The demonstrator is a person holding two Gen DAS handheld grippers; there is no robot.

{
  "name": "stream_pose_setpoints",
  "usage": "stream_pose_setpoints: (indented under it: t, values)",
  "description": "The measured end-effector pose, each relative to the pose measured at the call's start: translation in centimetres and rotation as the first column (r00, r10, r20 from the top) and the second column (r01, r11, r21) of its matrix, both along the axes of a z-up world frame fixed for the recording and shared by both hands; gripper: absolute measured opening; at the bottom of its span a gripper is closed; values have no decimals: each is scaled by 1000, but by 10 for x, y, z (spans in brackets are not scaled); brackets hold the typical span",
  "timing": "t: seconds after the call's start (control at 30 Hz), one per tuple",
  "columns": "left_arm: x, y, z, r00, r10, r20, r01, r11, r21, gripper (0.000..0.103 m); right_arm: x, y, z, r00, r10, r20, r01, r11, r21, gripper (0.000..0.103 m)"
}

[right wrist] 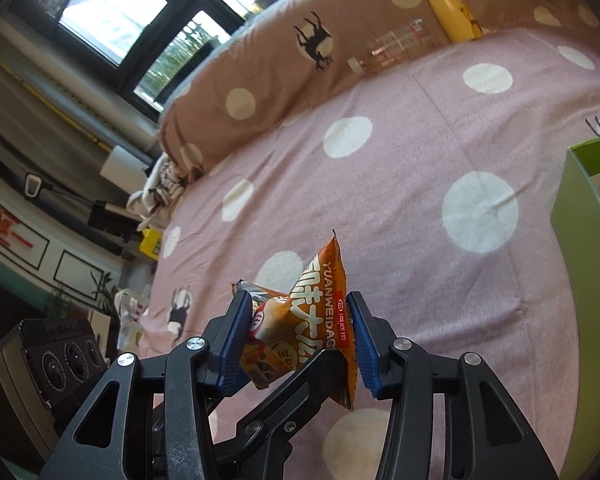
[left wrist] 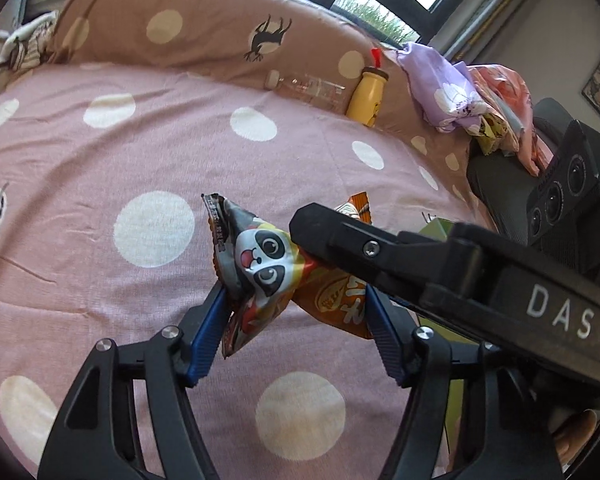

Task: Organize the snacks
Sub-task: 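Lift the orange panda bag and carry it over the box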

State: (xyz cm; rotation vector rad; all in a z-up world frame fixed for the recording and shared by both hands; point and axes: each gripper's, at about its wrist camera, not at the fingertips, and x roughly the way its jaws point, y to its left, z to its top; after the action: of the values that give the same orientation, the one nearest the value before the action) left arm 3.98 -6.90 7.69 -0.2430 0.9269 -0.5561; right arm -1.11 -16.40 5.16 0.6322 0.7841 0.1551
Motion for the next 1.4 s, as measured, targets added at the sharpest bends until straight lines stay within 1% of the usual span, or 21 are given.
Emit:
stream_pose_setpoints:
  t: [0.23,0.5,0.6,0.73,0.87,1.0,1.2,1.4]
  values:
    - [-18,-5,23,996,-39,81,38,999,15,66,-26,4,22,996,-18,84,19,1000,-3,51]
    - [-43,-19,44,982,-115,150,113,993,21,66,-64,-2,42,985,-69,158,72,997,-12,51]
    - [-52,-28,47,975,-152,161,150,988,27,66,-78,-8,45,980,-97,171,99,995,-9,51]
    - [-62,-41,50,965,-199,169,197,980,29,66,-95,-18,46,975,-144,168,146,989,1,51]
    - [-75,-60,53,946,-261,191,259,965,37,65,-117,-32,47,964,-196,182,197,980,11,51]
    - [-87,-85,54,927,-310,212,304,951,61,65,-132,-57,44,956,-257,145,249,966,67,51]
    - [-93,-124,52,899,-386,204,383,922,58,65,-155,-88,43,925,-349,148,344,937,61,51]
    - [-98,-166,46,872,-453,188,444,892,87,65,-174,-120,34,886,-450,112,445,893,67,51]
